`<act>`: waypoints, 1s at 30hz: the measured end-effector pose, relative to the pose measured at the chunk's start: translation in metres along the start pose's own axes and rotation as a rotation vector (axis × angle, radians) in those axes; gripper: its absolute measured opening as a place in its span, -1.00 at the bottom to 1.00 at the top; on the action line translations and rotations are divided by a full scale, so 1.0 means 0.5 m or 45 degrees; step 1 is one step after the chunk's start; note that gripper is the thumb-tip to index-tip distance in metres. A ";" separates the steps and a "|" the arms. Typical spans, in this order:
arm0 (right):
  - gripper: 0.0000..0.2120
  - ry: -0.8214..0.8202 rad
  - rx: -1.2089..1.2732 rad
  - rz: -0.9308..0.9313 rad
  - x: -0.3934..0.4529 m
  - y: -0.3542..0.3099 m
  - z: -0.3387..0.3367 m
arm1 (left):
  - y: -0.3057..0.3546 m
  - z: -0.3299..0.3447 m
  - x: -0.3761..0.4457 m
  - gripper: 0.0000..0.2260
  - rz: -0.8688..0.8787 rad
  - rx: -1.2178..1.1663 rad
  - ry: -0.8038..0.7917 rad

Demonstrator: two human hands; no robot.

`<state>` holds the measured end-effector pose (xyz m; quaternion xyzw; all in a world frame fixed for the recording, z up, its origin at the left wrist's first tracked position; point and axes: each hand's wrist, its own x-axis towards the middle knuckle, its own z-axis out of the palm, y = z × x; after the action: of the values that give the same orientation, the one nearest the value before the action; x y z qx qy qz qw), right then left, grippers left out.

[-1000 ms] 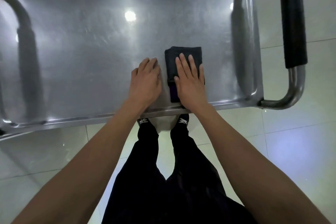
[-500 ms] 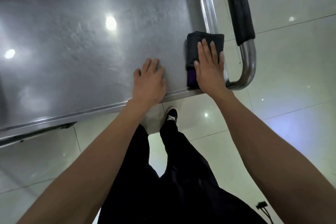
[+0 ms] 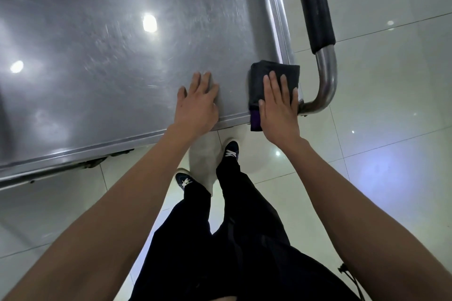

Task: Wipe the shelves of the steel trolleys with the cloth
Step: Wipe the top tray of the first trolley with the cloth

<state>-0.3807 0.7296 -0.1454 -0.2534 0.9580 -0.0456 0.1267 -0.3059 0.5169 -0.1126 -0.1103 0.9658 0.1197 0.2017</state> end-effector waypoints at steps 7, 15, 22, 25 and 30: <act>-0.44 0.031 0.010 0.080 -0.019 -0.061 0.016 | -0.070 0.008 -0.061 -0.63 -0.018 -0.169 0.194; -0.43 0.016 0.006 -0.059 -0.040 -0.234 0.064 | -0.161 0.049 -0.170 -0.67 -0.116 -0.146 0.182; -0.43 -0.019 0.014 -0.248 -0.061 -0.382 0.100 | -0.203 0.076 -0.229 -0.57 -0.097 -0.137 0.122; -0.43 -0.035 0.007 -0.289 -0.065 -0.407 0.104 | -0.216 0.082 -0.243 -0.53 -0.093 -0.151 0.130; -0.40 -0.054 -0.035 -0.247 -0.067 -0.387 0.093 | -0.221 0.083 -0.247 -0.67 -0.090 -0.172 0.147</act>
<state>-0.2484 0.5772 -0.1537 -0.3477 0.9265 -0.0390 0.1384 -0.1517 0.4438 -0.1187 -0.1644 0.9611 0.1706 0.1418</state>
